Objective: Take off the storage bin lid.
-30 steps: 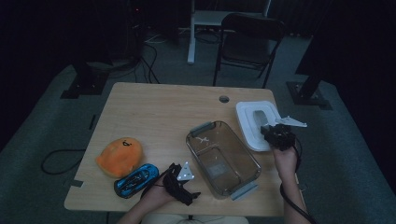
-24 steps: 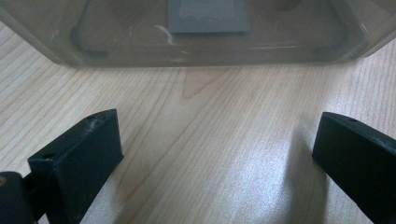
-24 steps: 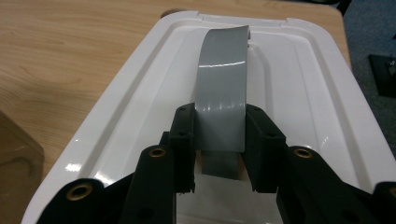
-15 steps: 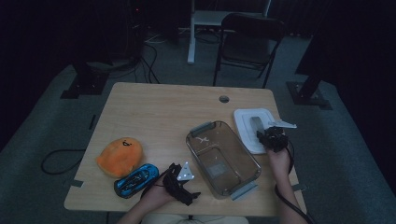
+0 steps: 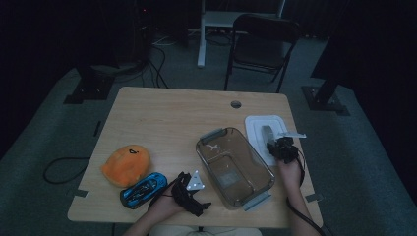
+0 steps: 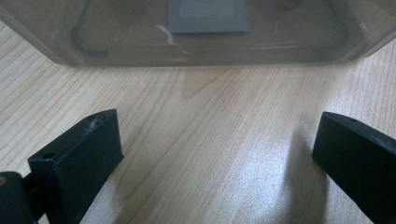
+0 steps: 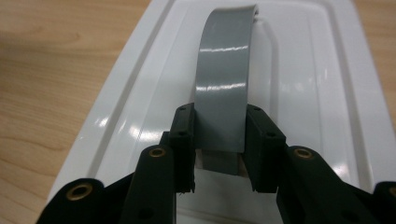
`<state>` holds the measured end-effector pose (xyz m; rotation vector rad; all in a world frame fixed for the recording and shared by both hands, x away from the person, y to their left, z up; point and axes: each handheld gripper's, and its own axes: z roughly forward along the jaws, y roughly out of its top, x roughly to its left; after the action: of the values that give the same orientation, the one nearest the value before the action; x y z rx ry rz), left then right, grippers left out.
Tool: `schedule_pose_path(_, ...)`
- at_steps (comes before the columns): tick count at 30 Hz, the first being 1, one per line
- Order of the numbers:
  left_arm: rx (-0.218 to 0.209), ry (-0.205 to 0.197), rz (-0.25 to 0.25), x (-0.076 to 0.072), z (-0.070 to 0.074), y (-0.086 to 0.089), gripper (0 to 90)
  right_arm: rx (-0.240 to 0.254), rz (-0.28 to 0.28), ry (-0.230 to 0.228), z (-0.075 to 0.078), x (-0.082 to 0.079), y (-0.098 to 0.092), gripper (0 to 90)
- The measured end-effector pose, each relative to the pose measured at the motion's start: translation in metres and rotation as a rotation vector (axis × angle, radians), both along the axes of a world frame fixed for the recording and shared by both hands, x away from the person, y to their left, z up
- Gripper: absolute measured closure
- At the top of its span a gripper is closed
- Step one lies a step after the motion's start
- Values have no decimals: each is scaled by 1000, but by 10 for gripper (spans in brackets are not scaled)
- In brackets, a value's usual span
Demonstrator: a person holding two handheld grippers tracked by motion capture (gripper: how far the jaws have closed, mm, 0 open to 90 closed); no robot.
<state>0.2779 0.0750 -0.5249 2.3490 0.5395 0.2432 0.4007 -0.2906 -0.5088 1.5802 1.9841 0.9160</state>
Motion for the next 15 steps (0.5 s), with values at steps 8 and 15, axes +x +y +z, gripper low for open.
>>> schedule_pose_path(8, 1, 0, 0, 0, 0, 0, 19, 23, -5, 12, 1, 0, -1, 491)
schedule_pose_path(15, 7, 4, 22, 0, 1, -2, 19, 57, -3, -5, 6, -10, -4, 285)
